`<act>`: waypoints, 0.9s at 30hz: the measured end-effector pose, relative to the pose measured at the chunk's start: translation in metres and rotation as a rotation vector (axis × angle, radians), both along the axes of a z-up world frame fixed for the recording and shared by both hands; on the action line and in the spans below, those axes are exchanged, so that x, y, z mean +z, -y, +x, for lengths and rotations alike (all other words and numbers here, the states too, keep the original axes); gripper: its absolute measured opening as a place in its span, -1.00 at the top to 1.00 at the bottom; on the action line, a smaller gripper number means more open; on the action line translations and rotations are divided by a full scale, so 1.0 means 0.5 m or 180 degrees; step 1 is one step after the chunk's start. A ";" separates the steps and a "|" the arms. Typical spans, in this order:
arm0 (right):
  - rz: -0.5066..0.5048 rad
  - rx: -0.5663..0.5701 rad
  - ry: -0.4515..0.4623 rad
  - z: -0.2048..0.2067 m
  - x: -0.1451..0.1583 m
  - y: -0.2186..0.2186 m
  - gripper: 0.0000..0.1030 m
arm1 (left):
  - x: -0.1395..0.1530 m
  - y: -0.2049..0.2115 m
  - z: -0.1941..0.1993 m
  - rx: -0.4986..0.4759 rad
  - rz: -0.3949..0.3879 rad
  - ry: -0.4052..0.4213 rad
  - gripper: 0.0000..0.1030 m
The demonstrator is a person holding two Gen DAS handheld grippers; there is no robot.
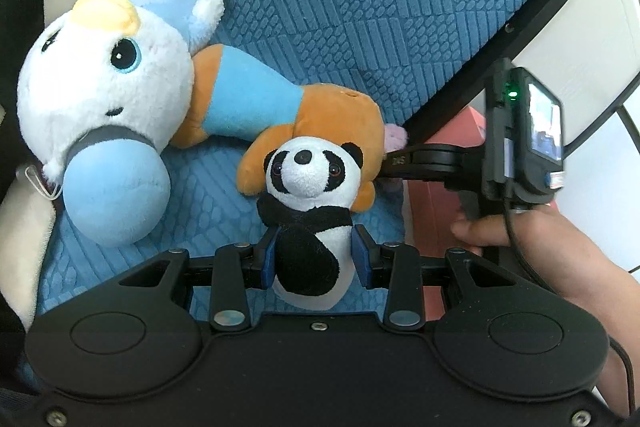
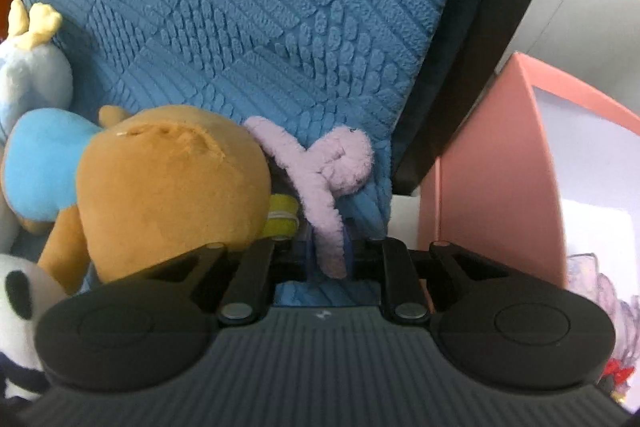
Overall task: Organize objects
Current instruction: 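Lift the panda with the left gripper while the right gripper lifts the pink bunny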
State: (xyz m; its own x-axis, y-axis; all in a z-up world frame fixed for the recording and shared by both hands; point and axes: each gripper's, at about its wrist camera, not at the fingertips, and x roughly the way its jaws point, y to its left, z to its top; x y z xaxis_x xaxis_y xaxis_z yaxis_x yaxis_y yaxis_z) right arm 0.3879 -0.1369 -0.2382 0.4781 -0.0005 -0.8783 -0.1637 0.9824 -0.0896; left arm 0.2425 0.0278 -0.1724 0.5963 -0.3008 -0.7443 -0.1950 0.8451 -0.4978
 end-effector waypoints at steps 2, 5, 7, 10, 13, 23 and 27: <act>-0.0075 -0.0011 0.0033 -0.016 0.012 -0.003 0.69 | -0.001 0.001 -0.002 -0.0001 0.0016 -0.0017 0.33; -0.0054 -0.0030 0.0076 -0.052 0.043 0.003 0.74 | -0.005 0.006 -0.004 -0.0016 0.0044 -0.0046 0.35; -0.0026 -0.0025 0.0108 -0.082 0.063 0.009 0.74 | -0.010 0.009 -0.005 -0.0026 0.0061 -0.0082 0.37; 0.0010 0.0043 0.0143 -0.130 0.085 0.016 0.74 | -0.014 0.009 -0.012 -0.0035 0.0087 -0.0087 0.37; 0.0147 0.0022 0.0146 -0.179 0.097 0.032 0.74 | -0.016 0.006 -0.018 -0.0033 0.0077 -0.0102 0.37; 0.0633 0.0038 0.0103 -0.345 0.061 0.013 0.69 | -0.022 0.011 -0.017 -0.0152 0.0126 -0.0198 0.08; 0.0730 0.0038 0.0015 -0.370 0.046 0.016 0.60 | -0.033 0.029 -0.013 -0.0295 0.0153 -0.0255 -0.09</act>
